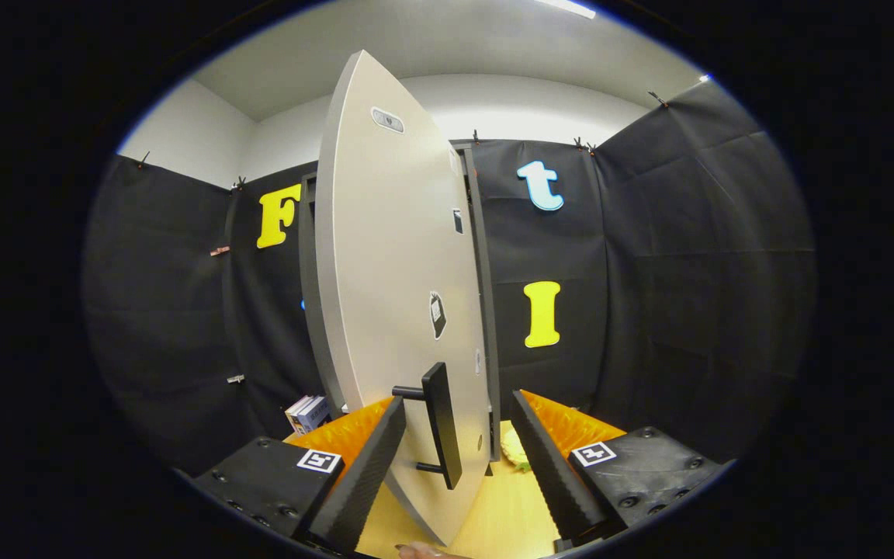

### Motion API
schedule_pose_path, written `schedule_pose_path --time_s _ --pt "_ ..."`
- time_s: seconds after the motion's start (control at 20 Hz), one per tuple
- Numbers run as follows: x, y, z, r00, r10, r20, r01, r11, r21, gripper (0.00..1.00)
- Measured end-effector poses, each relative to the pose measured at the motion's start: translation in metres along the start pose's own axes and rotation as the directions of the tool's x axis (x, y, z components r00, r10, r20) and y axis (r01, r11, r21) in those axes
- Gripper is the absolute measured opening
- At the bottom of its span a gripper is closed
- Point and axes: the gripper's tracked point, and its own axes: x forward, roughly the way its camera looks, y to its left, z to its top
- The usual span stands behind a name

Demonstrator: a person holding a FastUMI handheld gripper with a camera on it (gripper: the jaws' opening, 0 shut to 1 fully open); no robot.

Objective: Open the shoe cabinet door, grab the shoes and put them into the shoe cabinet, then close the shoe cabinet door.

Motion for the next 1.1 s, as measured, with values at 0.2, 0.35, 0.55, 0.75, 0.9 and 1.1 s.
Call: schedule_pose_path --time_s 0.2,0.35,0.55,0.75,0.9,1.1 --pt "0.013 0.034 -0.002 1.000 0.008 0.002 -0.008 1.000 -0.007 0.92" --pt "0.027 0.056 -0.006 1.000 0.011 0.005 -0.011 1.000 0.004 0.92" --pt "0.048 0.091 -0.011 1.000 0.022 0.012 -0.022 1.000 -0.004 0.92" --pt "0.064 0.120 -0.012 0.999 0.045 0.020 -0.045 0.999 -0.005 0.95" --pt "0.079 0.147 -0.015 0.997 0.068 0.026 -0.068 0.998 -0.009 0.94" --pt "0.093 0.168 -0.022 0.996 0.085 0.016 -0.085 0.996 -0.011 0.95"
